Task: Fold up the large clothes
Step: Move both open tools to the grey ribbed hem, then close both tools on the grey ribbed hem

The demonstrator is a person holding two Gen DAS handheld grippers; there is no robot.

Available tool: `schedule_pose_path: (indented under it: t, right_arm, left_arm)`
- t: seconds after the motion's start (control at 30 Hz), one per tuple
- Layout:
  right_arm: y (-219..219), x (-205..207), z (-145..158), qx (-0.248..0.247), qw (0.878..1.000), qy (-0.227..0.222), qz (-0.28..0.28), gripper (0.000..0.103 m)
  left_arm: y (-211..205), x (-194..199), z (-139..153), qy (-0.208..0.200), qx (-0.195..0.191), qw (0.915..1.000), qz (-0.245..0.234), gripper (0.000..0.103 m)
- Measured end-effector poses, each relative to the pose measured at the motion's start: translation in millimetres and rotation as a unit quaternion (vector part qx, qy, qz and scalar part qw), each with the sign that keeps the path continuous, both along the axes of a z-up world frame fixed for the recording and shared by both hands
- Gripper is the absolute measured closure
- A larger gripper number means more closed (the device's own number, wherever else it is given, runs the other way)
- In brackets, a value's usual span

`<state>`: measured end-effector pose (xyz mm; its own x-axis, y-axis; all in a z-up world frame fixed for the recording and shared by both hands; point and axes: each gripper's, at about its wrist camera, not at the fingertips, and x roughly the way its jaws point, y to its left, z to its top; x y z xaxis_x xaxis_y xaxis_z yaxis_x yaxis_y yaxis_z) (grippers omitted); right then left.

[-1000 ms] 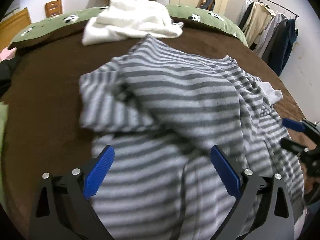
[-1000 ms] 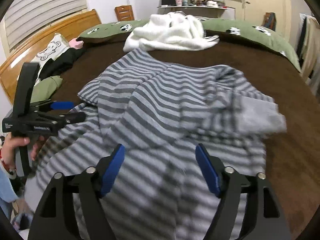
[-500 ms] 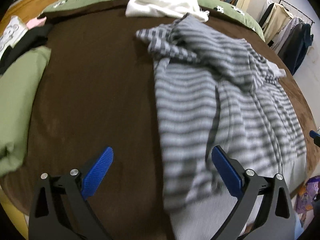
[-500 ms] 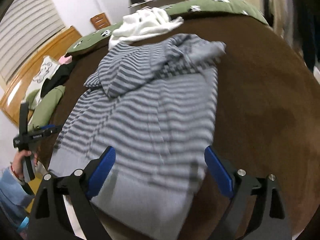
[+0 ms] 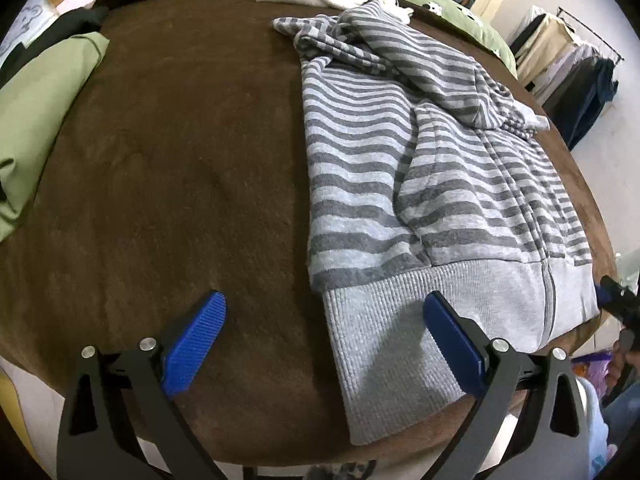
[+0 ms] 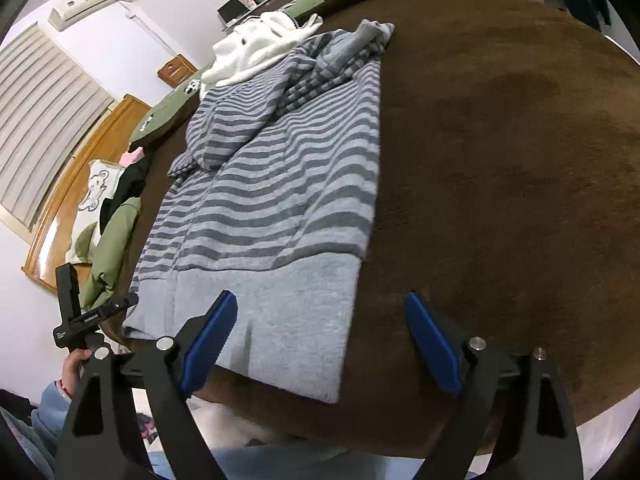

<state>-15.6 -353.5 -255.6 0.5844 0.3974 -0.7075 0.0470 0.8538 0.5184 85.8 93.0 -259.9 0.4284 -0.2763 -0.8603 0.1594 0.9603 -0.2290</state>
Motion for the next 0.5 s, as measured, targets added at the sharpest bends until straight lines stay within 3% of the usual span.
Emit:
schedule_pose_path:
  t: [0.27, 0.37, 0.5]
  right_arm:
    - [13.8, 5.8, -1.9, 0.007, 1.0, 0.005, 0.017, 0.019]
    - [17.4, 9.0, -1.7, 0.017, 0.999, 0.005, 0.027, 0.027]
    - [25.4, 13.1, -2.1, 0.019, 0.999, 0.008, 0.038, 0.027]
  left_arm:
    - [-7.0, -2.5, -2.3, 0.013, -0.039, 0.9991, 0.002, 0.007]
    - [-13.2, -1.6, -1.1, 0.023, -0.054, 0.9981, -0.019, 0.007]
    - [-19.1, -1.0, -1.1, 0.036, -0.089, 0.9947, -0.039, 0.007]
